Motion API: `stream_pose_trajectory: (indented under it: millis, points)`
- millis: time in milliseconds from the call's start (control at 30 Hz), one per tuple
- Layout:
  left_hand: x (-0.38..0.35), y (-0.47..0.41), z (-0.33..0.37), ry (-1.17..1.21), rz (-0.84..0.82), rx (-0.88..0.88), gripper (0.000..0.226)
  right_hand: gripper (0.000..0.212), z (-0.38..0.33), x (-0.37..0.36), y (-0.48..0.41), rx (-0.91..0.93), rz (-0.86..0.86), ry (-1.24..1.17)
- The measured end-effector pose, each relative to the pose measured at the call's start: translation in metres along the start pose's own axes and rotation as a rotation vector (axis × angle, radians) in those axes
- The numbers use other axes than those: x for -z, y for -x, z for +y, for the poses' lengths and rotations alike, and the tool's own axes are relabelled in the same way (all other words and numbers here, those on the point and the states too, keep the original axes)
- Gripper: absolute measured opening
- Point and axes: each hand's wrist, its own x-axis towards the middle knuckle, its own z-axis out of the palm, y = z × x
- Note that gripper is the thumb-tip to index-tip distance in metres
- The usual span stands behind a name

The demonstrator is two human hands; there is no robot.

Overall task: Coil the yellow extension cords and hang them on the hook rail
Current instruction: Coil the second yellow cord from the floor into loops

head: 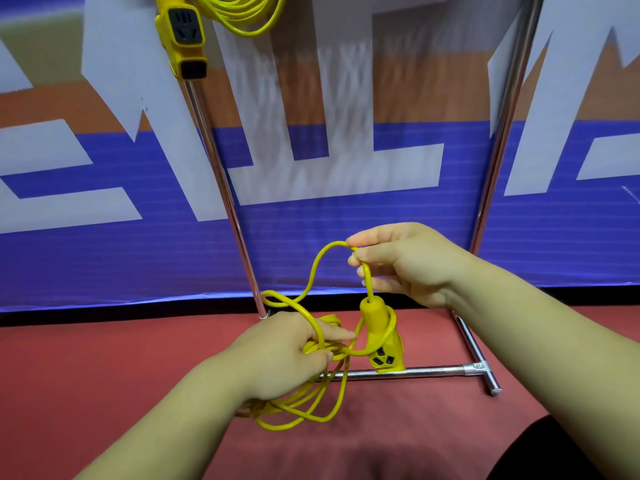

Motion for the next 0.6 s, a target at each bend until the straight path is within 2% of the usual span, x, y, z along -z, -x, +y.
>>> stream_pose_trajectory:
  millis: [200,333,467,600]
  points:
    - [-0.0052,-0.0013,-0.0035,0.004,-0.022,-0.008,0.05,0.018,0.0012,0.001,0.0009,-0.009,-0.123,-0.011]
    - [-0.0057,-0.0008,-0.0062,0.114,0.052,0.017,0.045,0.018,0.0036,0.0006,-0.0015,-0.009,-0.043,-0.095]
    - [-0.0033,-0.0009,-0.0097,0.181,0.13,0.062,0.036,0.015,0.0072,0.0051,0.0011,0.092,0.023,0.182]
    - [-0.0019,0.0001,-0.0069,0.14,0.094,0.035,0.036,0.014,0.0074,0.0021,0.0041,0.145,0.012,0.213]
